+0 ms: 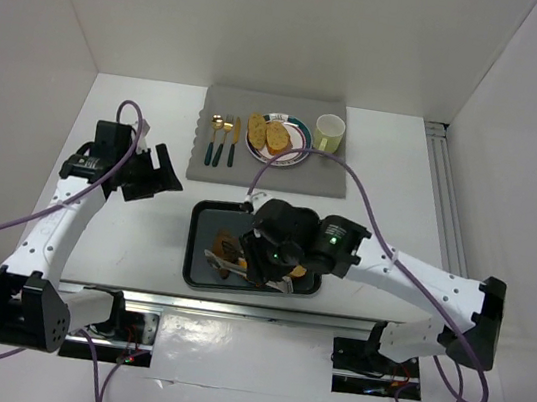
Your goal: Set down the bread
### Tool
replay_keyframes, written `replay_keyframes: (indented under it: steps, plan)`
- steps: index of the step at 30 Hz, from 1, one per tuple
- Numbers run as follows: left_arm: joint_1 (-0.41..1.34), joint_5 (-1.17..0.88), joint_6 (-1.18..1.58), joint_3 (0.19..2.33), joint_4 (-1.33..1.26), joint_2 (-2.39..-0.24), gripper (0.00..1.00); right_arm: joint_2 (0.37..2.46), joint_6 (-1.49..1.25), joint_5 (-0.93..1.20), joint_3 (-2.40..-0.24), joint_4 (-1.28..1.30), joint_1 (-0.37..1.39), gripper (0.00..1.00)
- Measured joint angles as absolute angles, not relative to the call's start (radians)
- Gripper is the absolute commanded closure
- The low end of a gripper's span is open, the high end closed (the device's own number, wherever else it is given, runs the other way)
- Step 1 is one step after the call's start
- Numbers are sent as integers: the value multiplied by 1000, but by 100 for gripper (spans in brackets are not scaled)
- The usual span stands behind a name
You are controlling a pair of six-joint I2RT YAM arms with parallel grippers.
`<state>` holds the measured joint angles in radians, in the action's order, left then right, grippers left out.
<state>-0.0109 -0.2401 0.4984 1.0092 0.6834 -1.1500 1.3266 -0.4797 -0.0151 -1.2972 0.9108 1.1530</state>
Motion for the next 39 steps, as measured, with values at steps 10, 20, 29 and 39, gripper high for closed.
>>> replay_keyframes:
  steps: [10,20,29,39]
  plan:
    - [-11,-249,498,1019,683,-1163,11,1407,-508,-81,-1313,988,1186,42]
    - [-11,-251,496,1019,683,-1163,11,1443,-497,-125,-1356,988,1187,36]
    - [-11,-261,496,1019,682,-1162,11,1561,-436,-120,-1393,986,1187,33]
    - [-11,-260,496,1013,680,-1151,11,1656,-363,-133,-1455,981,1187,51]
